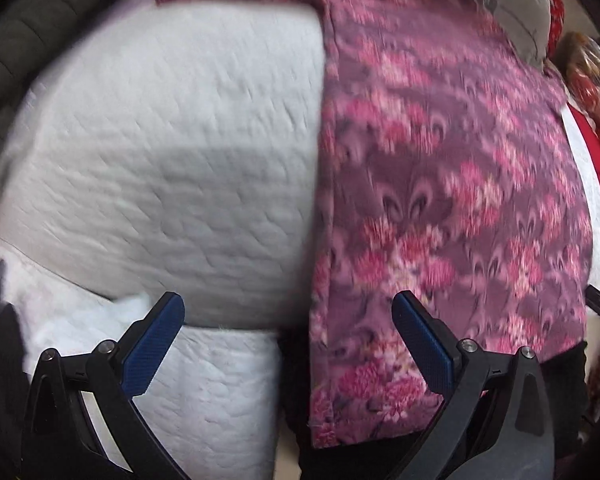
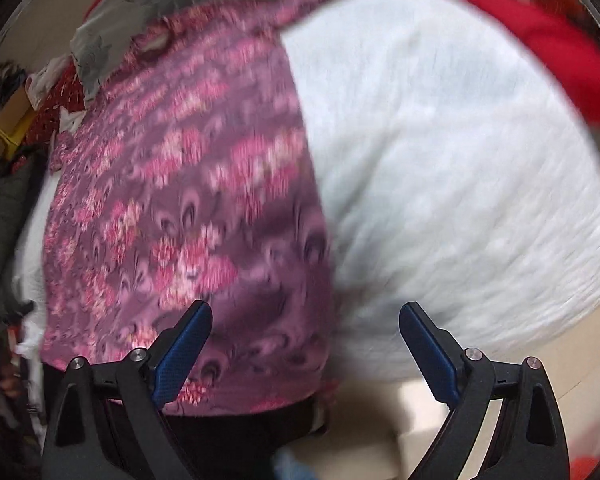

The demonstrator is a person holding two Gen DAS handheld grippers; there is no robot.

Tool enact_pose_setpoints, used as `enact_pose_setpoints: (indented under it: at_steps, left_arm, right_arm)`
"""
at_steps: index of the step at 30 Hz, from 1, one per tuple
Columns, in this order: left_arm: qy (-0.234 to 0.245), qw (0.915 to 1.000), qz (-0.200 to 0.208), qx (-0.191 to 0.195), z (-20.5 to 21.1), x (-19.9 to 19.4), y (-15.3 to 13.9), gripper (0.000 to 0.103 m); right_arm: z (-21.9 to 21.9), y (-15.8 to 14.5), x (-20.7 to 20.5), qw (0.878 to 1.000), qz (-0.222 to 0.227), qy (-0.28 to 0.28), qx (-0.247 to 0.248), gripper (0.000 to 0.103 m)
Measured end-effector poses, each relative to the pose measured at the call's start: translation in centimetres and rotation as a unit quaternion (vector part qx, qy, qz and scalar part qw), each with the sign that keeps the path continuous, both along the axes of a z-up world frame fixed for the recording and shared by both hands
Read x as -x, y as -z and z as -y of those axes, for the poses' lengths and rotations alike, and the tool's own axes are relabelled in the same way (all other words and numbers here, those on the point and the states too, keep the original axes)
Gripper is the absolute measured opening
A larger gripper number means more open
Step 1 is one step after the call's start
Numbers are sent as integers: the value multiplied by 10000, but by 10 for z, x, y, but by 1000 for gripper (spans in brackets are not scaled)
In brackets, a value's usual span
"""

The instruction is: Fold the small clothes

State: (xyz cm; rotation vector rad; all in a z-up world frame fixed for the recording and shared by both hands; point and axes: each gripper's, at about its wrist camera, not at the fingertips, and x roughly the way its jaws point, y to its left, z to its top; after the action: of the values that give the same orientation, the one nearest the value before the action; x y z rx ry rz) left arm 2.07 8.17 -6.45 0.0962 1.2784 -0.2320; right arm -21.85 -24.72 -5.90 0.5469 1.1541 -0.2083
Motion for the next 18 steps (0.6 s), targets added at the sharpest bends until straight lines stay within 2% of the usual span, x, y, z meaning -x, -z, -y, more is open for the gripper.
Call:
enact_pose_setpoints:
  at_steps: [3, 4, 5, 6, 7, 8, 9, 11, 12, 14, 15, 18]
  left_arm:
    - [-38, 9992, -290, 273, 0, 1, 12, 103]
    - [-75, 9986, -339, 405, 0, 1, 13, 96]
    - [-112, 9978, -355, 554, -1, 1, 12, 87]
    - [-108, 9965, -418, 711, -3, 2, 12, 54]
    - [-95, 9952, -547, 804, -3, 1, 12, 8]
    - [-124, 9932, -709, 914, -4, 0, 12, 3]
    - [-188, 9914, -746, 1062, -6, 1, 6, 3]
    - [-180, 9903, -585, 1247, -11, 5, -10, 3]
    - [-162, 9902, -515, 1288, -13, 7, -17, 3]
    - [-126, 9913, -517, 1201, -12, 9, -19, 3]
    - [-106, 9917, -573, 1146, -10, 6, -18, 4]
    - [-121, 9937, -781, 797, -5, 1, -1, 4]
  right_arm:
    - [-1, 21, 2, 9983, -139, -14, -560, 88]
    - [0, 28, 4, 9958, -101, 50, -913, 84]
    - [2, 33, 0, 9923, 126, 78, -1229, 68]
    - [4, 36, 3, 9891, 199, 122, -1453, 40]
    - [6, 35, 5, 9850, 338, 166, -1686, 23]
    - [8, 31, 9, 9806, 512, 175, -1882, 5]
    - [10, 25, 11, 9786, 648, 175, -1945, 5]
    - [15, -6, 20, 9764, 1149, 88, -1829, 5]
    - [19, -30, 26, 9730, 1515, 5, -1739, 5]
    - [25, -60, 33, 9724, 1828, -59, -1446, 5]
    - [29, -69, 36, 9743, 1847, -58, -1288, 5]
    - [27, -49, 32, 9868, 1311, -7, -953, 5]
